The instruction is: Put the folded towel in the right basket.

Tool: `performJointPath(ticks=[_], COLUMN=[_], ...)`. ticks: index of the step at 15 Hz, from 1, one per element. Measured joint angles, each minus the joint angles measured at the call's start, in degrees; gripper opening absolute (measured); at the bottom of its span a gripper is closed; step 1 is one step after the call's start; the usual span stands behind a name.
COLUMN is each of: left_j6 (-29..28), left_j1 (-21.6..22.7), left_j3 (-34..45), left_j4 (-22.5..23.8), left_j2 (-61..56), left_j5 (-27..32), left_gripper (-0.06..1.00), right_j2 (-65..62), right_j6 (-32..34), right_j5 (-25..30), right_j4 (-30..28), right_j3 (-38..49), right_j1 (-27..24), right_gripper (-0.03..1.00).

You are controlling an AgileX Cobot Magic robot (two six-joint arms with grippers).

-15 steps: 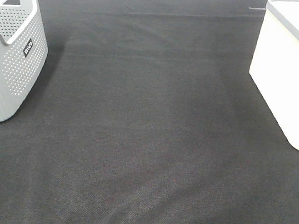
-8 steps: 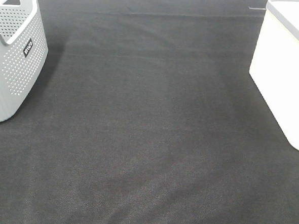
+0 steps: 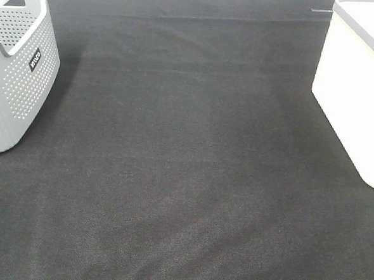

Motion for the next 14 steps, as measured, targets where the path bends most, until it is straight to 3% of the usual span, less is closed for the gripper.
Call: performJointPath(ticks=[3,6,14], left_j6=[0.0,0.0,0.0], left_j1=[0.0,0.0,0.0], left_j3=[0.0,0.0,0.0], left_j4=[0.0,0.0,-0.1], left_j2=[0.0,0.0,0.0], left_j5=[0.0,0.0,0.0], left_gripper=[0.99,0.99,0.99], right_j2=[0.0,0.0,0.0], right_j6=[0.0,0.2,0.5], right_j5=[0.0,0.0,0.0], right_j4=[0.0,0.2,0.5], right_j3=[0.0,0.0,0.0], right_j1=[0.0,-3.7,-4.0], right_gripper=[0.92,0.92,0.92])
